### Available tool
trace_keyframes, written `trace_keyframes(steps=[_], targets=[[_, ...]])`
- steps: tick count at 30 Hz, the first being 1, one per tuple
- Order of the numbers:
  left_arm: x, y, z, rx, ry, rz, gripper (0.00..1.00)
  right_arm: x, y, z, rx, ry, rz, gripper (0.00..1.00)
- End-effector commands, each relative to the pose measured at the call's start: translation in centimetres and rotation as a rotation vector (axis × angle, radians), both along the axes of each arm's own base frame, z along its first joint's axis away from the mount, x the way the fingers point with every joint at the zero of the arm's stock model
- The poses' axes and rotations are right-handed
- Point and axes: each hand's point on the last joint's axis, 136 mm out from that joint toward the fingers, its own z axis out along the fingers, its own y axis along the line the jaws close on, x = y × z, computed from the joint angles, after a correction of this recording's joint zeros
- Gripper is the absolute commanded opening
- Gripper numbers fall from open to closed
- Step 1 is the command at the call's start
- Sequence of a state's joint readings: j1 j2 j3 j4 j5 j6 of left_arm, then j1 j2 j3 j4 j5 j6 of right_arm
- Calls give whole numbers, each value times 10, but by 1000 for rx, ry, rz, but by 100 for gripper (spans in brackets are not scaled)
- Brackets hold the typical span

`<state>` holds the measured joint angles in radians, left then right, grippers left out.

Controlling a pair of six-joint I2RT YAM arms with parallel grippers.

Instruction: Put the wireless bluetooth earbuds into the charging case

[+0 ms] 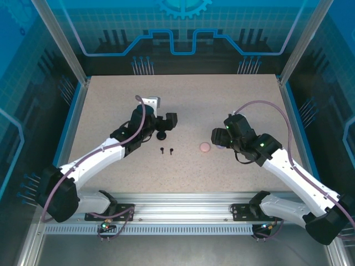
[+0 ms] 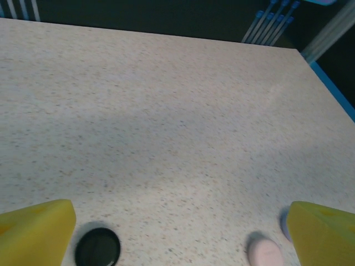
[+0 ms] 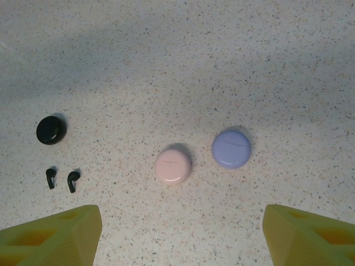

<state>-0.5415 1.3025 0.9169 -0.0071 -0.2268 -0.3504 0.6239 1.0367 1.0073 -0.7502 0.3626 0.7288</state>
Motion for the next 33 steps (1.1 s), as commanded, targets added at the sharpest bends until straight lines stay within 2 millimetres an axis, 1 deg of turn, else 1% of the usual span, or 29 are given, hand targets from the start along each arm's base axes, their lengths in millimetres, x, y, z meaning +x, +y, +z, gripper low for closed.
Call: trace_keyframes(steps=[1,5,7,8,11,13,15,17,19,21,22,24,26,28,29,31,33], targets=[[12,17,0,19,1,82,99,7,10,2,1,-13,9,77],[25,20,-7,46,31,83,99,16,27,-1,-22,19,54,78],[30,26,-8,60,38,87,99,24,39,-3,-39,32,73,77],[31,28,-8,56,39,85,99,28,45,-4,-44,37,78,78],[35,42,-2,44,13,105,99,41,67,-7,-65,50,99,78],[36,54,3,9,-5,127,99,47,86,-8,-77,64,120,78],[35,73,3,-36,4,183,99,52,102,-10,-84,84,117,78],[33,88,3,-122,29,214,99,58,122,-12,-91,96,128,79],[31,107,3,-215,47,292,99,63,139,-12,-99,111,129,80],[29,118,7,-291,77,324,99,68,156,-14,-107,127,140,81],[29,124,9,-294,83,338,99,70,164,-14,-113,129,144,81],[28,131,15,-272,81,355,99,74,180,-18,-128,150,154,83],[29,136,21,-291,77,380,99,77,193,-24,-155,160,162,84],[30,141,20,-311,85,403,99,80,210,-32,-179,166,204,84],[30,141,19,-327,92,396,99,82,218,-36,-197,166,239,85],[29,142,16,-362,117,387,99,83,239,-43,-232,155,362,85],[29,144,20,-409,107,383,99,84,249,-52,-272,166,446,85]])
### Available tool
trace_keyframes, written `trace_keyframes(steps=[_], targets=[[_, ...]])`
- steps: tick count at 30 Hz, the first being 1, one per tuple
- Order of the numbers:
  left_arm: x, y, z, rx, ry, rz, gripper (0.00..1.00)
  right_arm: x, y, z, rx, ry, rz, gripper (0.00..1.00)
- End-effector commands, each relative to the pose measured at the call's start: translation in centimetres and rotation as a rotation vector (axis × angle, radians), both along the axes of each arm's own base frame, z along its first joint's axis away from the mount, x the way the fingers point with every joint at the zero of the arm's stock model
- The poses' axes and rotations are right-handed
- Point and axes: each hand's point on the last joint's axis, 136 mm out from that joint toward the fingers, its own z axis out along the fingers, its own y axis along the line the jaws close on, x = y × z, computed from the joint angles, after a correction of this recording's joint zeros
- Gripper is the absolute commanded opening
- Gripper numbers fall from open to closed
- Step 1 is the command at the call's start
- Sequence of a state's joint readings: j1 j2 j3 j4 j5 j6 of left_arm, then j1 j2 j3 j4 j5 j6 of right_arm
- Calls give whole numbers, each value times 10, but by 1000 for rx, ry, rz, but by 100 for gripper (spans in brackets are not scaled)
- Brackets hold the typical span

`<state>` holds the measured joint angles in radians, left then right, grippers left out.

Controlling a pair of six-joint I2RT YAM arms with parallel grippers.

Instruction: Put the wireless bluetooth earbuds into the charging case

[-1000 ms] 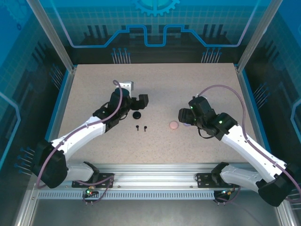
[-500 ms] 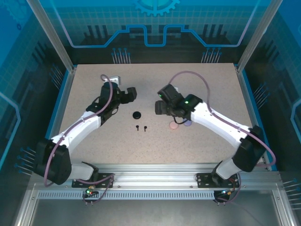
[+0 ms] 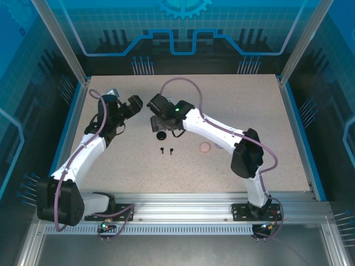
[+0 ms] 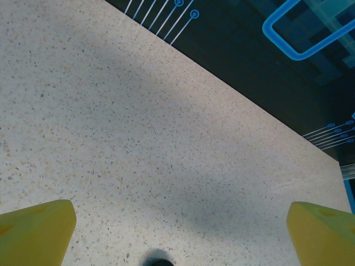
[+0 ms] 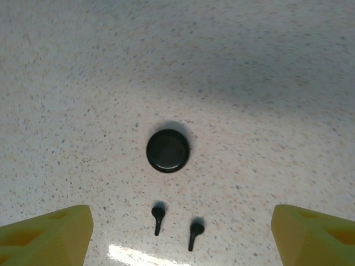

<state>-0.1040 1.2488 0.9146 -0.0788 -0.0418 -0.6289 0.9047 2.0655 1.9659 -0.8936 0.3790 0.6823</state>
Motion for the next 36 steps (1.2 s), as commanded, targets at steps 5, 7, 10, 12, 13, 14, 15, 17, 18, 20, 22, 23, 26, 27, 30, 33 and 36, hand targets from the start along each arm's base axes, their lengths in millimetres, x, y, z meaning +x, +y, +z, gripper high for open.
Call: trace_keyframes(steps=[5,7,10,12,13,14,15,17,18,20,22,23,26,27,30,33,36], targets=[[-3,18,21,-114,-35,39,99,-8,11,-42,-168,69,255,85],[-2,22,21,-133,-38,45,99,-5,10,-53,-186,82,275,86],[-1,22,24,-143,-45,36,99,-1,14,-69,-180,103,309,86],[-2,22,28,-132,-50,30,99,2,19,-77,-180,112,336,85],[-3,22,30,-127,-57,25,99,3,21,-81,-185,116,351,85],[-4,21,33,-121,-62,19,99,4,22,-85,-192,116,363,85],[-5,21,36,-114,-68,11,99,6,24,-89,-198,118,373,85],[-8,20,39,-101,-70,-1,99,10,24,-97,-206,127,387,85],[-9,19,41,-100,-74,-6,99,14,23,-105,-216,138,389,85],[-10,18,41,-97,-73,-13,99,19,23,-114,-217,149,403,85],[-10,18,41,-98,-67,-16,99,24,21,-120,-226,161,407,85],[-10,17,41,-102,-64,-20,99,26,20,-123,-233,161,408,85],[-10,16,39,-109,-62,-22,99,31,18,-128,-241,162,419,84],[-10,16,41,-102,-67,-26,99,33,18,-130,-239,163,422,84],[-10,16,43,-92,-67,-29,99,36,22,-132,-227,158,439,84],[-10,18,44,-82,-60,-25,99,38,28,-133,-221,152,460,83],[-11,19,46,-72,-65,-21,99,40,31,-133,-211,152,470,82]])
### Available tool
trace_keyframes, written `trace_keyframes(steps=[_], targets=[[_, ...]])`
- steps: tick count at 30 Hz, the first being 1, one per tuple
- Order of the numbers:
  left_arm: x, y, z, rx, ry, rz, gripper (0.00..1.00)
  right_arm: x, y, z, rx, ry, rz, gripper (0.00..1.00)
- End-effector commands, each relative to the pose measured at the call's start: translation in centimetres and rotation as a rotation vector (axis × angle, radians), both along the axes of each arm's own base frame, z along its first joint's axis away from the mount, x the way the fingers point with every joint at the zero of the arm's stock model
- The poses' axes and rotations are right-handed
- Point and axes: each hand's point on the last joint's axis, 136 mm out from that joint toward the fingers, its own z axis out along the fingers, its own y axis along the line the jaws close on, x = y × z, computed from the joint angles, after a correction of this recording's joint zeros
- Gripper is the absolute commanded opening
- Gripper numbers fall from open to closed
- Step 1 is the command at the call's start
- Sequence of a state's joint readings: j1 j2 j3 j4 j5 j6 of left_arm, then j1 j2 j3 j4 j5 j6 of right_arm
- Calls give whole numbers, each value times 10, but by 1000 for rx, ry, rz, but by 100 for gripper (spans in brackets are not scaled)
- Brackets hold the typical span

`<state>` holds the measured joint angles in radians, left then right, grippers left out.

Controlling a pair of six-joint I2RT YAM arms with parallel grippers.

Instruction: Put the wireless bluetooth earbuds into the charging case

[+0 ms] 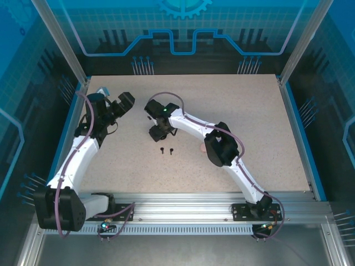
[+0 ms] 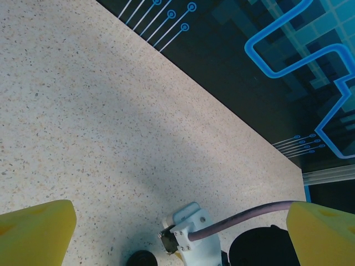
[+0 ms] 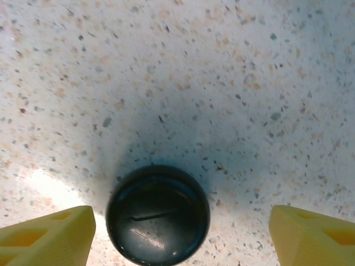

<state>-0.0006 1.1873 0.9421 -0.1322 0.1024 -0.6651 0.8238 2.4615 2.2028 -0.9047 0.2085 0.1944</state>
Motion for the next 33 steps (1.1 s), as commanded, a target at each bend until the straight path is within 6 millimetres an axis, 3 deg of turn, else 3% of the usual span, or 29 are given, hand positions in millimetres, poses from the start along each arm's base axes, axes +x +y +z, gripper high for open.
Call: trace_keyframes(steps=[1,8,33], targets=[[-1,2,21,32,-41,-11,99,1,8,-5,18,23,43,82],[-1,1,27,51,-50,-26,99,-2,11,-11,24,49,75,80],[-2,-1,21,52,-48,-43,99,-3,-2,-36,-80,77,81,72]])
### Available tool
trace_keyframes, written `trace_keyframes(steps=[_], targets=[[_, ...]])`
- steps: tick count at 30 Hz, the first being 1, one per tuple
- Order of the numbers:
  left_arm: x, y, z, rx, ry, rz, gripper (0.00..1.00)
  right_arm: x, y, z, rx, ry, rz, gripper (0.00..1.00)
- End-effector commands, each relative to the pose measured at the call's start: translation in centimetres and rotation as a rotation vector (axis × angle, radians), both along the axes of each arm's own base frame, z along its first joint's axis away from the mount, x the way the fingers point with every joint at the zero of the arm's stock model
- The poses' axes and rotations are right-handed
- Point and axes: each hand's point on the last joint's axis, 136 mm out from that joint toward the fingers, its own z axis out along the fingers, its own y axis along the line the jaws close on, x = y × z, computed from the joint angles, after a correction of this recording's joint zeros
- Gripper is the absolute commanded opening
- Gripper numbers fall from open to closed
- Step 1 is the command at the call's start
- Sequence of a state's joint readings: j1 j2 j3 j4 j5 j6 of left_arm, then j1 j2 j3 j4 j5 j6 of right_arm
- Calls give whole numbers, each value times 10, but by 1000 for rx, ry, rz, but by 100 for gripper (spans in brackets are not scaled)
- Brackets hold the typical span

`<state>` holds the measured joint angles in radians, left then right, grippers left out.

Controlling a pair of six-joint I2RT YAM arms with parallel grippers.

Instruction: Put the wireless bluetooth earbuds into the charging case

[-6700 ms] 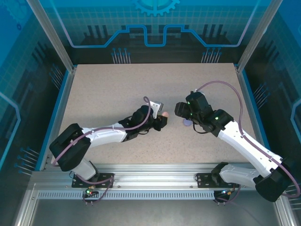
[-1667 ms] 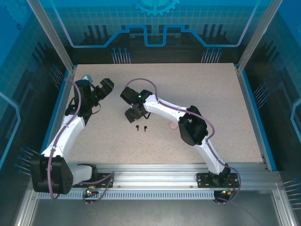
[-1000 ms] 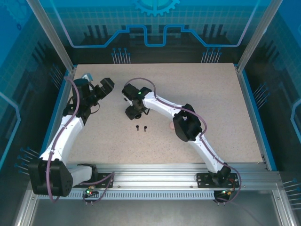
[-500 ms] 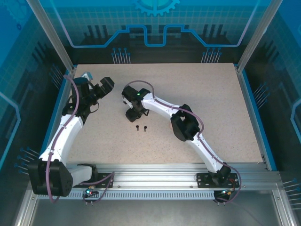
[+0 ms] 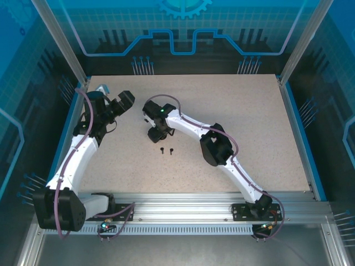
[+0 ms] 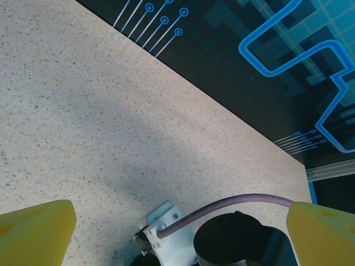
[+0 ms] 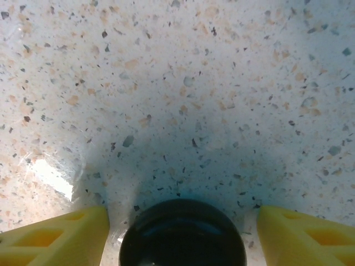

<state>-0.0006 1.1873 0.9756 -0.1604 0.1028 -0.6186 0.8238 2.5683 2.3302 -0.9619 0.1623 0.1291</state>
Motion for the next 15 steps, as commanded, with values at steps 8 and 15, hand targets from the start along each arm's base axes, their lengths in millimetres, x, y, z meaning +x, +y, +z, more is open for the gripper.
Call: trace_keyframes(steps=[8,15], targets=[[-5,0,12,21,-37,-23,99,-6,-14,-21,-78,39,7,65],[-5,-2,12,14,-37,-31,99,-11,-16,-18,-87,45,4,60]])
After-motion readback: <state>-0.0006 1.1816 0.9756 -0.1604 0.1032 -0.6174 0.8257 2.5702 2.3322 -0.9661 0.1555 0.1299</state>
